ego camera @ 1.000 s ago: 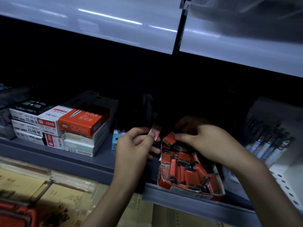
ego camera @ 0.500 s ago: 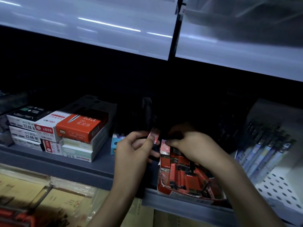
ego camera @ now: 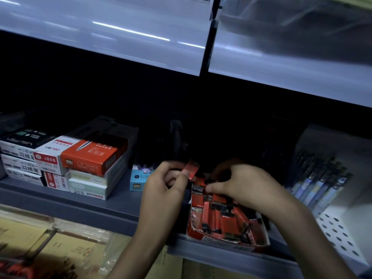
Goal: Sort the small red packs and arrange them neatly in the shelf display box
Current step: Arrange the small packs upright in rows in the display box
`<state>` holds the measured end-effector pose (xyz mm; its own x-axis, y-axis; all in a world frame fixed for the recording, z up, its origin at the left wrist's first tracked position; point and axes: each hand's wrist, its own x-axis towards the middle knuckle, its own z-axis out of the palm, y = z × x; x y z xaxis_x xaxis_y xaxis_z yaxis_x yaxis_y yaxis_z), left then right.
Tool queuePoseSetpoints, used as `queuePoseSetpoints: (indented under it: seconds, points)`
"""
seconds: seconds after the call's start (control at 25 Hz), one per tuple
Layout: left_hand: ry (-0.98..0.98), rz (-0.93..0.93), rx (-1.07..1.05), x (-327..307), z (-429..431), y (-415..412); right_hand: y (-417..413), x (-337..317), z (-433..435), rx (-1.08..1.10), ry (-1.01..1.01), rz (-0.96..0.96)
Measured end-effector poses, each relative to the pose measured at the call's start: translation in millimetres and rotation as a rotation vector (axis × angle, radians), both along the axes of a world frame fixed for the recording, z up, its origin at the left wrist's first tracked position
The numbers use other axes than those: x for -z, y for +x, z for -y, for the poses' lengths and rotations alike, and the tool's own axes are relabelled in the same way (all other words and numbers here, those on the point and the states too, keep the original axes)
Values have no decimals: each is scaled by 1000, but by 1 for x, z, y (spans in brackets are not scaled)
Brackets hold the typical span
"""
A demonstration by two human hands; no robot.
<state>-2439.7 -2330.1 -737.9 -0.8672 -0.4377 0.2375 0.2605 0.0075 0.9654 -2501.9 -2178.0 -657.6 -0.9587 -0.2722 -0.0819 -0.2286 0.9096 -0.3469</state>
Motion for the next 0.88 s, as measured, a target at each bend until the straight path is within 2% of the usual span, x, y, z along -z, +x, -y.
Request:
queuePoseSetpoints:
  seconds: [0.2,0.4,0.52,0.68,0.88]
  points:
    - [31,-5,-53,-1,-2,-4,1,1,-2,-38,17,-62]
    - [53,-33,-38,1,0,-4,4,-5,-3,-99,139,-158]
    - [63,-40,-50,0,2,-4,5,-9,-6,-97,181,-101]
    - [85,-39,-64,0,4,-5,7,-13,-11,-104,126,-5]
    - [73,-41,-64,0,1,-3,7,-6,-8,-167,202,-186]
